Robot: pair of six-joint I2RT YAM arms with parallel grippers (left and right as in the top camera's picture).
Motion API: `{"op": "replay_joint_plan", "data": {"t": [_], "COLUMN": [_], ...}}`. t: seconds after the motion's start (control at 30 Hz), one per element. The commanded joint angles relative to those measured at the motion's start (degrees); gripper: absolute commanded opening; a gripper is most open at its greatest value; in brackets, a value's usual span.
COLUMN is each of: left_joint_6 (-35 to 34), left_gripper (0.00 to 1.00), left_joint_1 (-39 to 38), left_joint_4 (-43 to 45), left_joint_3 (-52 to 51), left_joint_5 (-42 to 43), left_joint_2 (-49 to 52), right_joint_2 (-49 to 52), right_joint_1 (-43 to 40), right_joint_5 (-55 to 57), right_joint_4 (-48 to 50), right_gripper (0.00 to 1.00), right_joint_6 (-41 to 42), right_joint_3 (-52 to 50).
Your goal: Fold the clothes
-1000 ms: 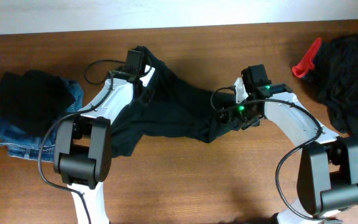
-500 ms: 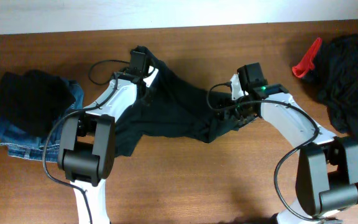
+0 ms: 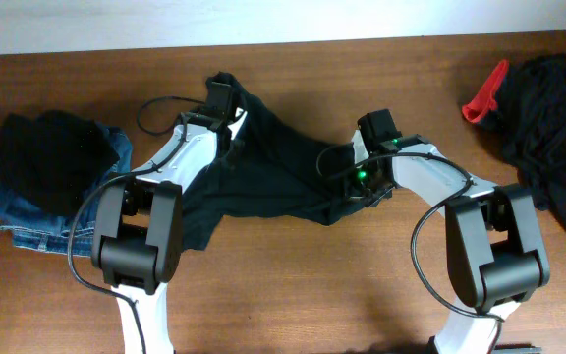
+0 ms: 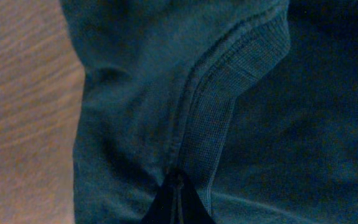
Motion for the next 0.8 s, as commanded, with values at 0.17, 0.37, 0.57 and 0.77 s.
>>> {"op": "replay_joint_plan", "data": {"t": [0.17, 0.37, 0.57, 0.77], "left_joint_6": [-1.4, -2.5, -3.4, -6.2], "left_gripper": [0.01, 0.01, 0.01, 0.01], "left_joint_1": [0.4, 0.4, 0.6, 3.6], "left_joint_4": [-3.5, -4.9, -5.2, -6.2], "left_joint_3": [-0.2, -0.2, -0.2, -0.2], "left_joint_5": [-2.2, -2.2, -4.6, -15.2], "left_joint_2": [0.1, -0.3, -3.0, -7.3], "right_joint_2": [3.8, 3.8, 3.8, 3.8], "right_joint_1": [0.4, 0.5, 0.5, 0.5], "right_joint_5": [22.6, 32.9, 32.9, 32.9], "right_joint_4": [-17.4, -25.1, -22.2, -21.5], "right_gripper": [0.04, 0.04, 0.04, 0.04], "right_joint_6": [14.1, 22.2, 19.5, 19.5], "right_joint_3": [-0.9, -0.9, -0.9, -0.9]}}
